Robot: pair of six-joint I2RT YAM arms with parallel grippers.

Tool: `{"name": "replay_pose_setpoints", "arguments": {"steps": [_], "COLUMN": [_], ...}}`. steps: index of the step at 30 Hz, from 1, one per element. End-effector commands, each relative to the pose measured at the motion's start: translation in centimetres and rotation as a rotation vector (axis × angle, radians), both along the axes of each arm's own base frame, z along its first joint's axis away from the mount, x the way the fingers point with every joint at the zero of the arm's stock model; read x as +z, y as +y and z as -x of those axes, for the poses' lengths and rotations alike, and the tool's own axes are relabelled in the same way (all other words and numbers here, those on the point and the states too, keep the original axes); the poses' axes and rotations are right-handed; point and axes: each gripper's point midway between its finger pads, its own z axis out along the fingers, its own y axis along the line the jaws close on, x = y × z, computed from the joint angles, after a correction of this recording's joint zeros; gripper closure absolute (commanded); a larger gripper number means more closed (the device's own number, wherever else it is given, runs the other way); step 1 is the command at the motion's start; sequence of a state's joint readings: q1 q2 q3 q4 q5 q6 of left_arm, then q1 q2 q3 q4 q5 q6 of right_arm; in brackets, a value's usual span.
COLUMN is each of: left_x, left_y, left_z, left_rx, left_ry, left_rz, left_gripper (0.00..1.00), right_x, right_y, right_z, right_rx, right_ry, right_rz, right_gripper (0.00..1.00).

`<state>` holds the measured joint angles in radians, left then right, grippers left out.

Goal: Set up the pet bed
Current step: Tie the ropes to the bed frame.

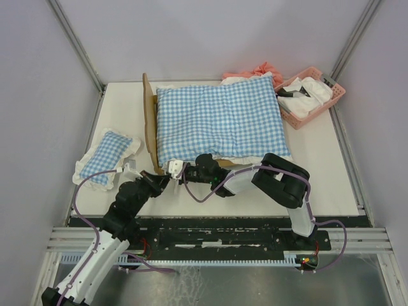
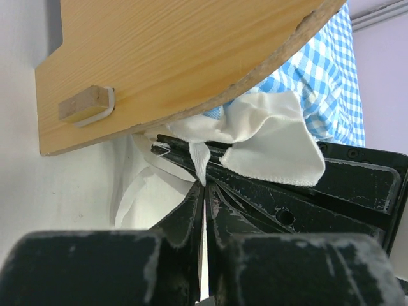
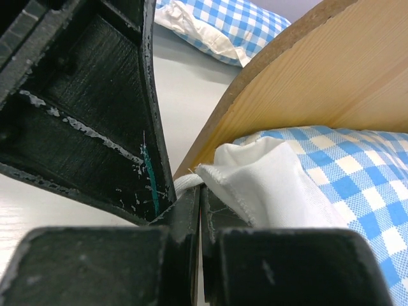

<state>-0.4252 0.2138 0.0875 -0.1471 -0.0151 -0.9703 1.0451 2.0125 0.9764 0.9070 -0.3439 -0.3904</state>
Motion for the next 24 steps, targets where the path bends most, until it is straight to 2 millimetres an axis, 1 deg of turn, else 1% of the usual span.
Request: {"name": "replay_pose_setpoints", "arguments": {"steps": [1, 2, 4, 8, 12, 15, 19, 21, 24], "left_x": [2.1, 2.1, 2.2, 2.1, 3.0, 3.8, 4.0, 3.6, 3.0], "left_y": [-0.3, -0.2, 0.1, 1.1, 2.1, 3.1, 4.9, 5.5, 5.7], "left_z": [-0.1, 0.0, -0.1, -0.2, 0.0, 0.3, 0.4, 0.4, 0.1], "left_rx": [-0.025, -0.021, -0.002, 0.058, 0.107, 0.160, 0.273, 0.325, 0.374], "left_ry": [-0.047, -0.044, -0.039, -0.011, 0.003, 0.016, 0.053, 0.080, 0.122], "left_rz": [-0.009, -0.009, -0.006, -0.017, -0.023, -0.016, 0.007, 0.028, 0.085], "left_gripper": [0.89, 0.86, 0.77, 0.69, 0.61, 0.57, 0.53, 0.54, 0.57], "right_x": [1.8, 1.8, 1.9, 1.7, 1.4, 1.6, 1.8, 2.0, 2.2], "right_y": [1.1, 1.1, 1.1, 1.0, 1.2, 1.3, 1.2, 1.2, 1.3], "right_z": [-0.1, -0.1, -0.1, -0.2, -0.3, -0.3, -0.4, -0.3, -0.3], "right_rx": [0.034, 0.035, 0.035, 0.031, 0.027, 0.028, 0.027, 0.028, 0.031], "right_ry": [-0.011, -0.012, -0.014, -0.013, -0.008, -0.008, -0.013, -0.017, -0.020], "right_rz": [-0.053, -0.053, -0.055, -0.052, -0.053, -0.060, -0.061, -0.061, -0.064], "right_gripper": [0.98, 0.98, 0.98, 0.98, 0.98, 0.98, 0.98, 0.98, 0.98]}}
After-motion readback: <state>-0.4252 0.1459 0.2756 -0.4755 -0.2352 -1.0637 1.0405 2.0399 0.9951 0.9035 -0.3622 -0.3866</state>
